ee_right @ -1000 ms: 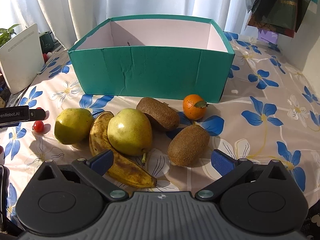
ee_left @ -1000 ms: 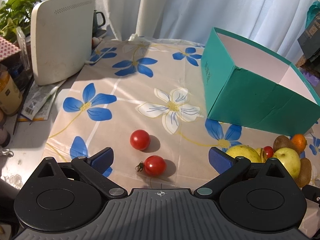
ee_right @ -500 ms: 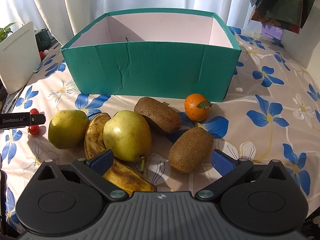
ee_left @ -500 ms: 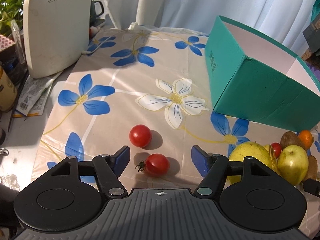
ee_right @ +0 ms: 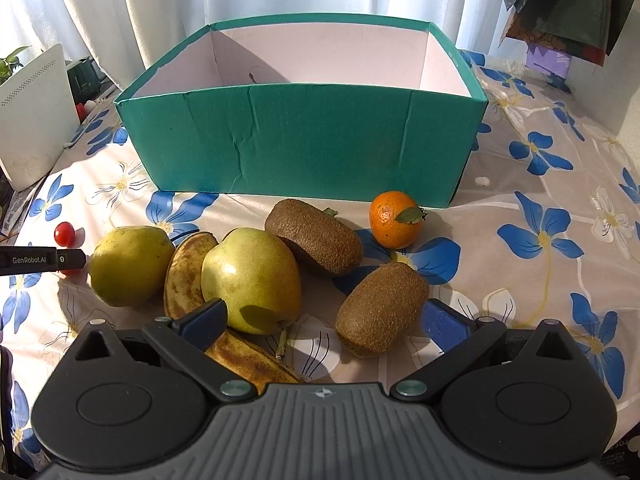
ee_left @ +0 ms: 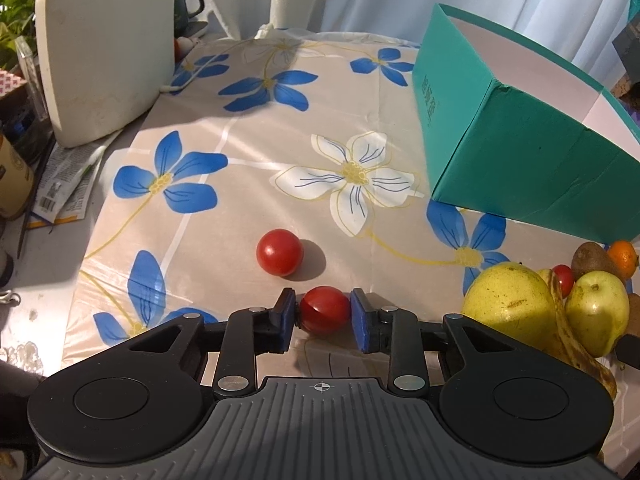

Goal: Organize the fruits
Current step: 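Close the left gripper on a cherry tomato and lift it, then carry the tomato into the teal box with the left gripper while the right gripper grasps the banana, then lower the banana into the teal box and open the right gripper, then grasp the second cherry tomato with the left gripper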

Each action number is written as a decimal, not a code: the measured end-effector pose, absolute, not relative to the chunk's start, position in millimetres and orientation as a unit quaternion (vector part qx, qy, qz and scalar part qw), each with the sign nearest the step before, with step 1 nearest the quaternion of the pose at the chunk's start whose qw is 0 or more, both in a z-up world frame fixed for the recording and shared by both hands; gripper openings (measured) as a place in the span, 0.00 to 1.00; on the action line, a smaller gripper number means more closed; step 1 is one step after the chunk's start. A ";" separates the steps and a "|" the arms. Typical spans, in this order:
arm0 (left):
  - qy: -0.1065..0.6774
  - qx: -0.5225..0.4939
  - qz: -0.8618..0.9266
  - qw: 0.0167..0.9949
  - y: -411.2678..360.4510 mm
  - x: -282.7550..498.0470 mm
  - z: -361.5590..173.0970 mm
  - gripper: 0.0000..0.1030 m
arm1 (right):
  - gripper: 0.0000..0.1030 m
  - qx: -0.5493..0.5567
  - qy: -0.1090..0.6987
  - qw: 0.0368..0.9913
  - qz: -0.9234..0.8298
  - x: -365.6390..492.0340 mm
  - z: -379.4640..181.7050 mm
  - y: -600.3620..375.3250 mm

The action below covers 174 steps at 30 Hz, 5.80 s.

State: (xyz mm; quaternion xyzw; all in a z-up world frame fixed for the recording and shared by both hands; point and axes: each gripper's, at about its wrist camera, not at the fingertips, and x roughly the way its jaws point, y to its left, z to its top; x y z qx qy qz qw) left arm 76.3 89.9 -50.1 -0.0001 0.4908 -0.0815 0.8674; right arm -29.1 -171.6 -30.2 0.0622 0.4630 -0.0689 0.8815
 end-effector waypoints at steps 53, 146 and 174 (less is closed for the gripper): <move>0.372 -0.004 -0.175 0.912 42.0 39.1 70.2 0.32 | 0.33 -0.136 0.479 0.832 0.243 -49.4 -30.9 -96.8; 0.346 0.032 -0.052 0.936 65.5 42.5 3.0 0.99 | 0.95 0.063 0.242 0.968 0.008 -46.7 42.0 -161.1; 0.426 -0.027 -0.050 0.903 98.4 83.9 -62.6 0.58 | 0.95 0.072 0.296 0.953 0.005 -38.4 19.2 -155.9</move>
